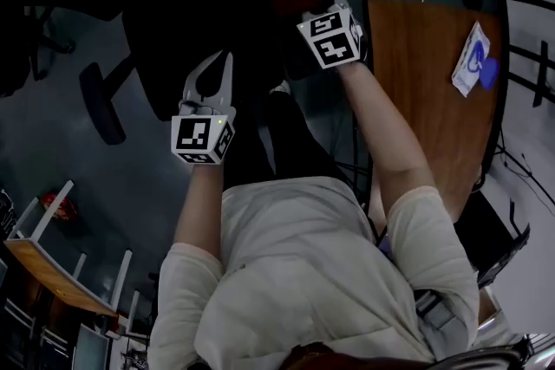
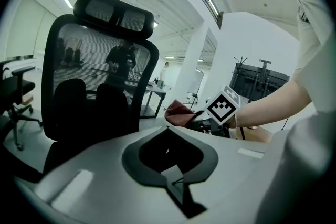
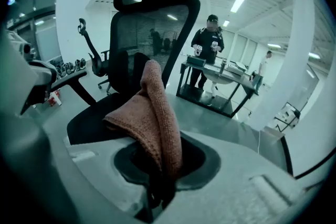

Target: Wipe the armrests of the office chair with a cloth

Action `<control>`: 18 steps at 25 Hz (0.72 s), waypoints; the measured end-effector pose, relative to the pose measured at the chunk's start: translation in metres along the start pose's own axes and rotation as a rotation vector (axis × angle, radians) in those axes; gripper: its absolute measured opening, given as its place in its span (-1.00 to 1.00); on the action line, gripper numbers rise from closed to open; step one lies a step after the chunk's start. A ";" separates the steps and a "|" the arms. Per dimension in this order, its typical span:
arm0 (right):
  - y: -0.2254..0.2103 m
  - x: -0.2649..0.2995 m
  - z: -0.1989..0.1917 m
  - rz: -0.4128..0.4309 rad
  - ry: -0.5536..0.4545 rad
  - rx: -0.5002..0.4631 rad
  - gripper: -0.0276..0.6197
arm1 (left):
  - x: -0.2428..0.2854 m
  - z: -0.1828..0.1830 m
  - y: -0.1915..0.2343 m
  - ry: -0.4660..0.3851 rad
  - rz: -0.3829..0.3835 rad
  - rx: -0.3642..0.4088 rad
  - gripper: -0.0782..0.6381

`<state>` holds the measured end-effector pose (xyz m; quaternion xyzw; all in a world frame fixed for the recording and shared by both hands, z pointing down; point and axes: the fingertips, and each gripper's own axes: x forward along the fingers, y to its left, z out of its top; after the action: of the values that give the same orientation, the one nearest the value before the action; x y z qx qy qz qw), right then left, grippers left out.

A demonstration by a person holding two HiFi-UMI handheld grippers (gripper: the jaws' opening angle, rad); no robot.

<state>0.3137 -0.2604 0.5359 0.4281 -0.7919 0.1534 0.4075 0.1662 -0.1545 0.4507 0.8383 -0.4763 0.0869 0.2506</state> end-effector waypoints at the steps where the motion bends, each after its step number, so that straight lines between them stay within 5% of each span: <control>1: -0.002 0.009 0.003 0.019 -0.002 -0.026 -0.78 | 0.004 -0.002 0.000 0.000 0.010 -0.003 -0.73; 11: 0.012 0.045 -0.010 0.078 0.081 -0.240 -0.78 | 0.017 -0.018 0.002 0.028 0.051 -0.018 -0.73; 18: 0.026 0.022 -0.031 0.101 0.139 -0.236 -0.78 | 0.012 -0.029 -0.009 0.050 0.015 -0.040 -0.73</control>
<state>0.3017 -0.2389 0.5747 0.3251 -0.7949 0.1086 0.5007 0.1834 -0.1456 0.4768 0.8271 -0.4779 0.1000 0.2785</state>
